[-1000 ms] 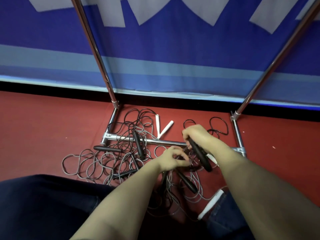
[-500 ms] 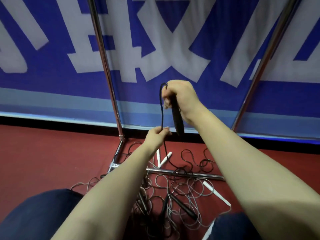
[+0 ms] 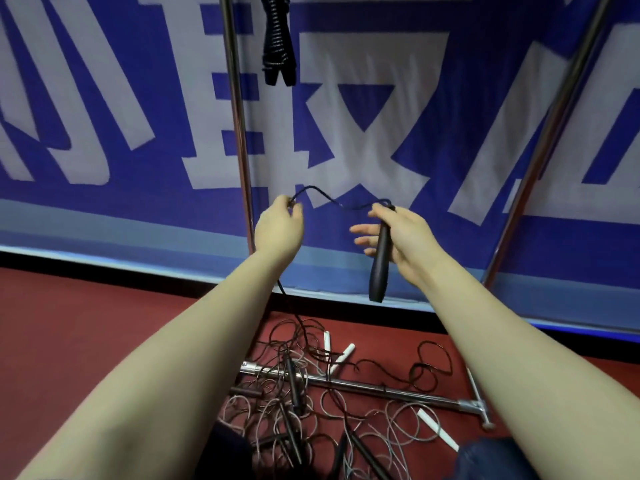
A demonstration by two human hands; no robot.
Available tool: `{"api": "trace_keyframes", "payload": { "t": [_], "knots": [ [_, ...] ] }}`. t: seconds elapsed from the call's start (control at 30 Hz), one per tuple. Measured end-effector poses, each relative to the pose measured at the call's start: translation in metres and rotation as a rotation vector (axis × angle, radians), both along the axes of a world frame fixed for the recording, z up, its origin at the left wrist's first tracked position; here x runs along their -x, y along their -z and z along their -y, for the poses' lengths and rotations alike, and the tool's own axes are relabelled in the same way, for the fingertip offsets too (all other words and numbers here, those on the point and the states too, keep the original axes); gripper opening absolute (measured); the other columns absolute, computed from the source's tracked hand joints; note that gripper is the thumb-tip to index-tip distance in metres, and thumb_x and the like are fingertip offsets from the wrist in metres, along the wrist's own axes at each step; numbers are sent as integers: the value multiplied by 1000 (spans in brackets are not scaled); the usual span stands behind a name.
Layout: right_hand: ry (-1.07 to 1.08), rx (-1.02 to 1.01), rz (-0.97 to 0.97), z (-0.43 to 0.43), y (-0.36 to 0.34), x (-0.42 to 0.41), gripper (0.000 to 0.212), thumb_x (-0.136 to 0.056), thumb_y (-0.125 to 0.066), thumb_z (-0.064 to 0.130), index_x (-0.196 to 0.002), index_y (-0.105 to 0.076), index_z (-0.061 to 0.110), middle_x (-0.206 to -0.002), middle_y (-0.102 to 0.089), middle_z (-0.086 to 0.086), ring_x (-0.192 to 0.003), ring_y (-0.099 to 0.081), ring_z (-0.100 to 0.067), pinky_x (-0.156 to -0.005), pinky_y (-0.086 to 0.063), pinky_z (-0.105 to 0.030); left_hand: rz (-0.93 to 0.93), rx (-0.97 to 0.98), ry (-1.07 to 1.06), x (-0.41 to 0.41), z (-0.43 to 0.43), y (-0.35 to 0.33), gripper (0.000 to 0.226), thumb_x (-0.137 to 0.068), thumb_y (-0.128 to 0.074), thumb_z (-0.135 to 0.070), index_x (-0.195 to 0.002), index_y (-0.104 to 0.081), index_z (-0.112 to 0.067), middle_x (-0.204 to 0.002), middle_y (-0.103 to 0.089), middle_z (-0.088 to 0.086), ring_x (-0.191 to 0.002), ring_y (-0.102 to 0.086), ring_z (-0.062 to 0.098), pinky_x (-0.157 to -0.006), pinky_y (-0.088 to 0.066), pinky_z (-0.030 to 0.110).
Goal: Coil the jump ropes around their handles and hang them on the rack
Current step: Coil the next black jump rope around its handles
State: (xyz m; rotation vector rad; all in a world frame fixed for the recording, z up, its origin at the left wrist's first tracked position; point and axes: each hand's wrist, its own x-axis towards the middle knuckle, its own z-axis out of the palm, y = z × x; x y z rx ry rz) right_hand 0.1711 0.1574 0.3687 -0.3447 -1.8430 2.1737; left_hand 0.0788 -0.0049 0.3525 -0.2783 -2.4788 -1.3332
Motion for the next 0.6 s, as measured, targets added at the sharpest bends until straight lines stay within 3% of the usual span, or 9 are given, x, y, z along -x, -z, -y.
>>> {"api": "trace_keyframes", "payload": {
  "t": [0.1, 0.17, 0.23, 0.3, 0.37, 0.5, 0.6],
  "knots": [
    [-33, -156, 47, 4, 9, 6, 10, -92, -63, 14, -96, -59, 6, -88, -75, -14, -38, -42, -11, -38, -32, -19, 27, -23, 227, -13, -11, -19, 32, -103, -37, -22, -128, -53, -12, -103, -57, 0, -85, -52, 18, -72, -38, 26],
    [-81, -121, 51, 4, 13, 9, 15, -91, -63, 16, -98, -64, 3, -96, -75, -13, -35, -35, -10, -37, -29, -19, 123, -123, 389, -21, -13, -15, 35, -103, -34, -12, -132, -54, -7, -90, -60, -2, -72, -48, 13, -59, -39, 21],
    [-186, -48, 89, 2, 16, 12, 28, -94, -60, 29, -95, -66, 2, -90, -74, -12, -33, -33, -11, -35, -28, -20, 166, -106, 535, -29, -12, -4, 32, -104, -36, -8, -129, -56, -7, -79, -61, -4, -65, -46, 10, -53, -37, 17],
    [-276, -21, 138, 1, 23, 14, 42, -96, -56, 41, -79, -63, 3, -63, -63, -10, -35, -32, -14, -33, -26, -21, 152, -35, 655, -37, -10, 6, 23, -104, -42, -12, -124, -53, -12, -80, -62, -1, -64, -50, 6, -57, -39, 13],
    [-234, 34, 115, 2, 32, 16, 39, -97, -56, 36, -77, -64, 3, -52, -53, -10, -39, -34, -16, -33, -27, -21, 190, -43, 741, -42, -12, 14, 17, -103, -49, -16, -117, -44, -10, -80, -63, 1, -61, -51, 7, -58, -40, 15],
    [-67, 65, -12, -8, 36, 28, 19, -99, -55, 19, -91, -64, 4, -93, -74, -12, -36, -37, -10, -38, -31, -20, 427, -71, 727, -39, -16, 23, 29, -92, -67, -25, -103, -43, -11, -67, -61, 2, -53, -52, 15, -55, -43, 25],
    [55, 167, -45, -27, 33, 36, 17, -100, -54, 22, -91, -61, 9, -84, -76, -4, -42, -42, -8, -44, -36, -18, 557, 144, 851, -30, -3, 36, 23, -89, -71, -26, -93, -58, -7, -67, -66, 8, -60, -58, 21, -63, -48, 30]
  ]
}}
